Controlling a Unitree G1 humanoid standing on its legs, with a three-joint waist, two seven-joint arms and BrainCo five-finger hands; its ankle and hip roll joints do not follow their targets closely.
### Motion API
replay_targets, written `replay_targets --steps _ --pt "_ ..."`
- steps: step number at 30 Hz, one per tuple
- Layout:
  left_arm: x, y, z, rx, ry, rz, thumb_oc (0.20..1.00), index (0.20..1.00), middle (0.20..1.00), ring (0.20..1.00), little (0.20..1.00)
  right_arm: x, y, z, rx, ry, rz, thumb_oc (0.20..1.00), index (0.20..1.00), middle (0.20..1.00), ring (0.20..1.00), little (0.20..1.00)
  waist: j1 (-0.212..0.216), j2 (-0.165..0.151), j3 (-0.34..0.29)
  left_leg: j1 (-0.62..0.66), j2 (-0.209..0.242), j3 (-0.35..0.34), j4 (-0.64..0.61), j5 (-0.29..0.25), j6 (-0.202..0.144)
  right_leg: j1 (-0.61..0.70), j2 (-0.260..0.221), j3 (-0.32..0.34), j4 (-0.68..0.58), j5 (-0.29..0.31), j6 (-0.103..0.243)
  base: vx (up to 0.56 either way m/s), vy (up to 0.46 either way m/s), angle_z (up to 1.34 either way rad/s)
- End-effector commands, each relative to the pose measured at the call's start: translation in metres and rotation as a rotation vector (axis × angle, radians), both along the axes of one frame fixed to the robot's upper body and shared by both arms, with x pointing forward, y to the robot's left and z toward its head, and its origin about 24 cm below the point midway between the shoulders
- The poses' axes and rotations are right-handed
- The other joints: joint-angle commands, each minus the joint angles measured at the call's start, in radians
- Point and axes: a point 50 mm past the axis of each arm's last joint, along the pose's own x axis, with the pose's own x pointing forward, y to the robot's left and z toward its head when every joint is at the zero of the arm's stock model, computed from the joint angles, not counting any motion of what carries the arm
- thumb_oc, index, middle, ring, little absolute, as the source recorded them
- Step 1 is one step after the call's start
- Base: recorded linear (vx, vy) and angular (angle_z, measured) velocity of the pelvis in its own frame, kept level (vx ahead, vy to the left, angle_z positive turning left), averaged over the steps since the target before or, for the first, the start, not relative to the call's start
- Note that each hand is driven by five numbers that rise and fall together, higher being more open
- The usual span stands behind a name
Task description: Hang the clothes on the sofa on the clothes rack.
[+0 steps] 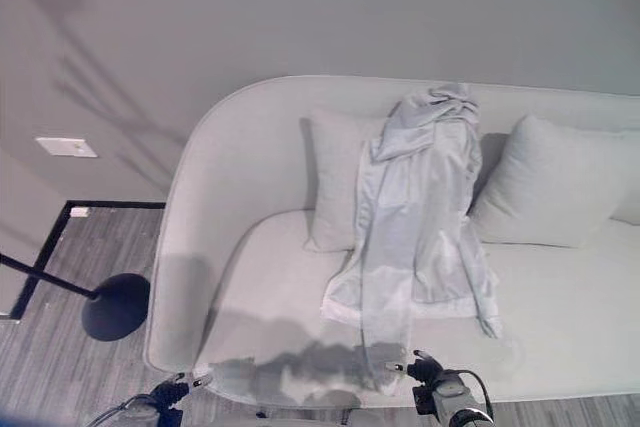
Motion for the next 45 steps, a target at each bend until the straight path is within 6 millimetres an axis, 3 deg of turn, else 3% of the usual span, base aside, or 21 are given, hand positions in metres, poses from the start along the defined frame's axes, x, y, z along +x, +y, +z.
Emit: replay_targets --steps 1,5,9,10,11,13,14,16,20,23,26,27,28,30,33,34,37,38,41,43,45 --pt "0.005 0.011 0.004 0.042 0.006 -0.047 1.000 1.000 1.000 1.000 1.000 -0.003 -0.017 0.004 -0.038 -0.009 -0.031 1.000 1.000 1.000 1.000 1.000 0.006 0.040 -0.011 -0.026 0.110 0.016 -0.186 0.175 0.018 -0.001 -0.045 0.005 0.005 -0.113 0.047 0.12 -0.289 0.27" --pt "0.001 0.008 0.002 0.035 0.018 -0.052 1.000 1.000 1.000 1.000 1.000 -0.010 -0.017 0.002 -0.038 0.008 -0.034 1.000 1.000 1.000 1.000 1.000 -0.002 0.044 -0.018 -0.012 0.142 0.034 -0.186 0.190 0.025 0.012 -0.023 -0.002 0.005 -0.121 0.050 0.06 -0.174 0.09" --pt "0.007 0.000 0.002 0.015 0.010 -0.082 1.000 1.000 1.000 1.000 1.000 -0.020 -0.025 0.001 -0.055 0.029 -0.056 1.000 1.000 1.000 1.000 1.000 -0.018 0.039 0.001 0.020 0.182 0.126 -0.172 0.228 0.023 0.039 -0.031 -0.044 0.005 -0.119 0.057 0.05 -0.175 0.40" --pt "0.007 -0.003 0.001 0.009 0.008 -0.085 1.000 1.000 1.000 1.000 1.000 -0.023 -0.027 0.001 -0.063 0.044 -0.062 1.000 1.000 1.000 1.000 1.000 -0.019 0.044 0.009 0.024 0.161 0.126 -0.133 0.221 0.013 0.053 -0.022 -0.054 0.005 -0.122 0.053 0.08 -0.242 0.55" --pt "0.007 -0.001 0.002 0.012 0.008 -0.076 1.000 1.000 1.000 1.000 1.000 -0.024 -0.022 -0.002 -0.053 0.058 -0.051 1.000 1.000 1.000 1.000 1.000 0.000 0.041 0.007 0.012 0.079 0.092 -0.157 0.201 0.008 0.054 -0.004 -0.051 0.005 -0.130 0.046 0.08 -0.227 0.36" --pt "0.006 -0.001 0.001 0.009 0.017 -0.074 1.000 1.000 1.000 1.000 1.000 -0.023 -0.020 -0.002 -0.045 0.056 -0.051 1.000 1.000 1.000 1.000 1.000 0.013 0.042 0.003 0.007 0.026 0.103 -0.186 0.176 0.008 0.058 0.013 -0.049 0.005 -0.139 0.045 0.06 -0.108 -0.43" --pt "0.008 -0.002 0.001 0.009 0.020 -0.078 1.000 1.000 1.000 1.000 1.000 -0.018 -0.016 -0.002 -0.040 0.047 -0.051 1.000 1.000 1.000 1.000 1.000 0.032 0.039 0.005 -0.058 -0.058 0.092 -0.186 0.135 0.011 0.060 0.022 -0.043 0.005 -0.145 0.040 0.06 -0.063 -1.04" --pt "0.012 0.000 0.002 0.018 0.019 -0.085 1.000 1.000 1.000 1.000 1.000 -0.006 -0.009 -0.001 -0.030 0.031 -0.026 1.000 1.000 1.000 1.000 1.000 0.079 0.041 0.020 -0.159 -0.143 0.052 -0.186 0.153 0.013 0.084 0.048 -0.023 0.005 -0.156 0.029 0.08 -0.038 -0.60" --pt "0.000 0.004 -0.001 0.026 0.062 -0.066 1.000 1.000 1.000 1.000 1.000 -0.006 0.004 -0.005 0.003 0.039 -0.004 1.000 1.000 1.000 1.000 1.000 0.092 0.046 -0.009 -0.152 -0.151 0.048 -0.186 0.146 0.022 0.110 0.056 0.000 0.005 -0.147 0.020 0.20 0.101 -0.38" --pt "0.007 0.009 0.003 0.049 0.038 -0.058 1.000 1.000 1.000 1.000 1.000 -0.007 0.013 -0.008 0.019 0.059 0.027 1.000 1.000 1.000 1.000 1.000 0.087 0.018 -0.029 -0.116 -0.178 0.053 -0.186 0.142 0.030 0.170 0.013 -0.003 0.008 -0.116 0.016 0.26 0.255 -0.19" --pt "0.008 0.011 0.004 0.053 0.034 -0.059 1.000 1.000 1.000 1.000 1.000 -0.005 0.012 -0.007 0.017 0.057 0.031 1.000 1.000 1.000 1.000 1.000 0.095 0.022 -0.027 -0.099 -0.175 0.053 -0.186 0.149 0.031 0.163 0.006 -0.007 0.091 -0.118 0.017 0.12 0.138 -0.18" --pt "0.008 0.012 0.004 0.054 0.033 -0.054 1.000 1.000 1.000 1.000 1.000 -0.002 0.010 -0.005 0.010 0.046 0.037 1.000 1.000 1.000 1.000 1.000 0.091 0.043 -0.021 -0.077 -0.155 0.057 -0.186 0.156 0.030 0.127 0.011 -0.015 0.216 -0.113 0.027 0.07 0.104 -0.27" --pt "0.008 0.012 0.004 0.054 0.033 -0.054 1.000 1.000 1.000 1.000 1.000 -0.002 0.010 -0.005 0.010 0.045 0.037 1.000 1.000 1.000 1.000 1.000 0.092 0.043 -0.021 -0.077 -0.155 0.058 -0.186 0.156 0.030 0.126 0.011 -0.014 0.219 -0.114 0.027 0.09 0.167 -0.34" --pt "0.009 0.011 0.004 0.055 0.031 -0.055 1.000 1.000 1.000 1.000 1.000 0.006 0.008 -0.001 0.006 0.020 0.051 1.000 1.000 1.000 1.000 1.000 0.069 0.099 0.012 -0.038 -0.106 0.061 -0.186 0.166 0.022 0.047 0.039 0.000 0.404 -0.126 0.031 0.12 0.131 -0.23" --pt "0.006 0.015 0.005 0.071 0.042 -0.058 1.000 1.000 1.000 1.000 1.000 0.001 0.009 -0.003 0.007 0.029 0.054 1.000 1.000 1.000 1.000 1.000 0.067 0.085 0.005 -0.021 -0.089 0.045 -0.186 0.154 0.011 0.065 -0.060 -0.019 0.255 -0.124 0.015 0.24 -0.084 0.11" --pt "0.009 0.015 0.006 0.075 0.033 -0.066 1.000 1.000 1.000 1.000 1.000 -0.001 0.010 -0.004 0.007 0.037 0.059 1.000 1.000 1.000 1.000 1.000 0.065 0.074 0.000 -0.022 -0.082 0.021 -0.186 0.144 0.016 0.031 -0.114 0.003 0.103 -0.116 0.012 0.26 -0.166 0.40" --pt "0.012 0.017 0.007 0.079 0.021 -0.057 1.000 1.000 1.000 1.000 1.000 0.003 0.013 -0.003 0.011 0.030 0.076 1.000 1.000 1.000 1.000 1.000 0.048 0.081 0.019 -0.001 -0.052 0.000 -0.186 0.121 0.021 -0.057 -0.150 0.027 0.005 -0.114 0.024 0.21 -0.198 0.44" --pt "0.011 0.021 0.008 0.088 0.020 -0.038 1.000 1.000 1.000 1.000 1.000 0.008 0.017 -0.002 0.015 0.021 0.108 1.000 1.000 1.000 1.000 1.000 0.020 0.080 0.041 0.034 -0.021 -0.021 -0.186 0.102 0.020 -0.155 -0.144 0.035 0.005 -0.100 0.037 0.27 -0.393 0.53" --pt "0.013 0.022 0.009 0.088 0.015 -0.030 1.000 1.000 1.000 1.000 1.000 0.006 0.016 -0.003 0.010 0.027 0.115 1.000 1.000 1.000 1.000 1.000 0.007 0.042 0.038 0.030 0.011 -0.034 -0.186 0.102 0.019 -0.111 -0.135 0.037 0.005 -0.080 0.036 0.20 -0.389 0.05" --pt "0.012 0.022 0.009 0.085 0.015 -0.028 1.000 1.000 1.000 1.000 1.000 0.005 0.015 -0.003 0.006 0.028 0.110 1.000 1.000 1.000 1.000 1.000 0.005 0.038 0.033 0.029 0.030 -0.030 -0.186 0.107 0.017 -0.101 -0.126 0.033 0.005 -0.075 0.038 0.16 -0.320 0.43" --pt "0.008 0.016 0.006 0.066 0.019 -0.026 1.000 1.000 1.000 1.000 1.000 0.002 0.006 -0.001 -0.017 0.024 0.093 1.000 1.000 1.000 1.000 1.000 -0.002 0.034 0.015 0.022 0.088 -0.021 -0.186 0.135 0.013 -0.064 -0.097 0.019 0.006 -0.070 0.045 0.20 -0.362 0.25"
